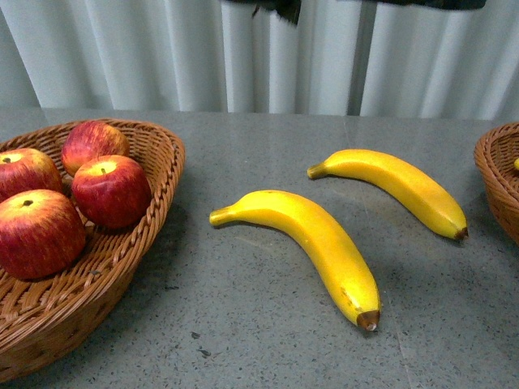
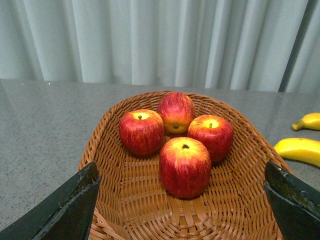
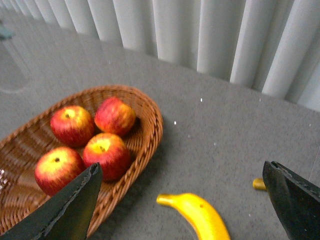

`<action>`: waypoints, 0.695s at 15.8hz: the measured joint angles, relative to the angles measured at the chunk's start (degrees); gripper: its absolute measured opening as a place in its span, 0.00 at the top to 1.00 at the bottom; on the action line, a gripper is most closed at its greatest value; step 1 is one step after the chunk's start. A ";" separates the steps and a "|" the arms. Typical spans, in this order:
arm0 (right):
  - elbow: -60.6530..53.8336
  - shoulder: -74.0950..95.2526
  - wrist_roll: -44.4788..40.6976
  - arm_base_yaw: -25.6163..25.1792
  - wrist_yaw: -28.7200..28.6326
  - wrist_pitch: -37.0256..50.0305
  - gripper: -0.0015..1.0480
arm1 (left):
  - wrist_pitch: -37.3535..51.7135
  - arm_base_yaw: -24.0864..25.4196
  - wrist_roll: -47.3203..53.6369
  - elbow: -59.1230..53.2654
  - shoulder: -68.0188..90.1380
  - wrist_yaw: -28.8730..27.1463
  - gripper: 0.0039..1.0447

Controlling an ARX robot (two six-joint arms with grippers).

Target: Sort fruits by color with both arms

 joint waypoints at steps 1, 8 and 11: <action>0.94 1.66 -0.72 0.63 -0.11 -2.45 0.06 | 0.00 0.00 0.00 0.00 0.00 0.00 0.06; 3.28 12.00 -4.83 2.10 1.31 -13.40 0.06 | 0.00 0.00 0.00 0.00 0.00 0.00 0.06; 3.48 15.06 -5.11 2.05 2.47 -15.26 0.06 | 0.02 0.00 0.00 0.00 0.00 0.00 0.06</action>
